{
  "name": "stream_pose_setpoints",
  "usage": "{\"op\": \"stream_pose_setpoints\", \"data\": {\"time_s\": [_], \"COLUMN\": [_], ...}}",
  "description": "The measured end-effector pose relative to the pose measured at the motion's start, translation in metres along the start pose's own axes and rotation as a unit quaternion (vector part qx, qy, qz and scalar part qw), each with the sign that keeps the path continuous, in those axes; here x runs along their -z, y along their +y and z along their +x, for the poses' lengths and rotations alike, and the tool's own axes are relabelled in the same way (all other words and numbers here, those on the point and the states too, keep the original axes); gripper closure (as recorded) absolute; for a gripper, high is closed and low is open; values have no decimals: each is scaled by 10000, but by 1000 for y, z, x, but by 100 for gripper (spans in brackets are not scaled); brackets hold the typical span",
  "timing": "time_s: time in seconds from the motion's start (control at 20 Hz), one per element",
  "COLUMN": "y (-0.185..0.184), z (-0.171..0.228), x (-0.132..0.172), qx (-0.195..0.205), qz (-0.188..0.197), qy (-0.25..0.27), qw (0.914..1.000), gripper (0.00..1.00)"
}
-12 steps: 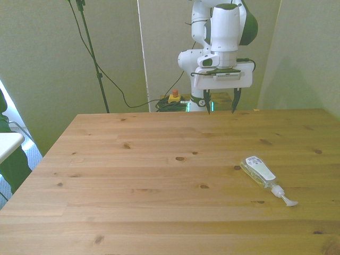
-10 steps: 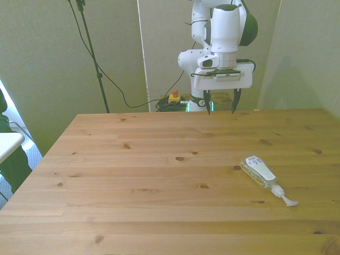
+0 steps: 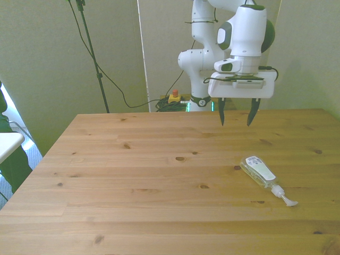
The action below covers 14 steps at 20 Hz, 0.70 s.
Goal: Stand the sanitizer
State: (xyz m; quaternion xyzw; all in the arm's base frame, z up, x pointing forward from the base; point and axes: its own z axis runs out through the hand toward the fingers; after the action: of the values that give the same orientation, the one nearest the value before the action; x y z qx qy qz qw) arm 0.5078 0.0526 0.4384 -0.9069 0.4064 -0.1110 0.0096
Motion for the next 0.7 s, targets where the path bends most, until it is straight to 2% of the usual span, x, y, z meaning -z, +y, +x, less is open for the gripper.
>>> {"op": "stream_pose_setpoints", "data": {"time_s": [0.35, 0.7], "y": [-89, -155], "z": [47, 81], "x": [-26, -55], "qx": [-227, -235], "qz": [123, 92], "qy": [166, 200], "qw": [9995, 9995], "gripper": [0, 0]}}
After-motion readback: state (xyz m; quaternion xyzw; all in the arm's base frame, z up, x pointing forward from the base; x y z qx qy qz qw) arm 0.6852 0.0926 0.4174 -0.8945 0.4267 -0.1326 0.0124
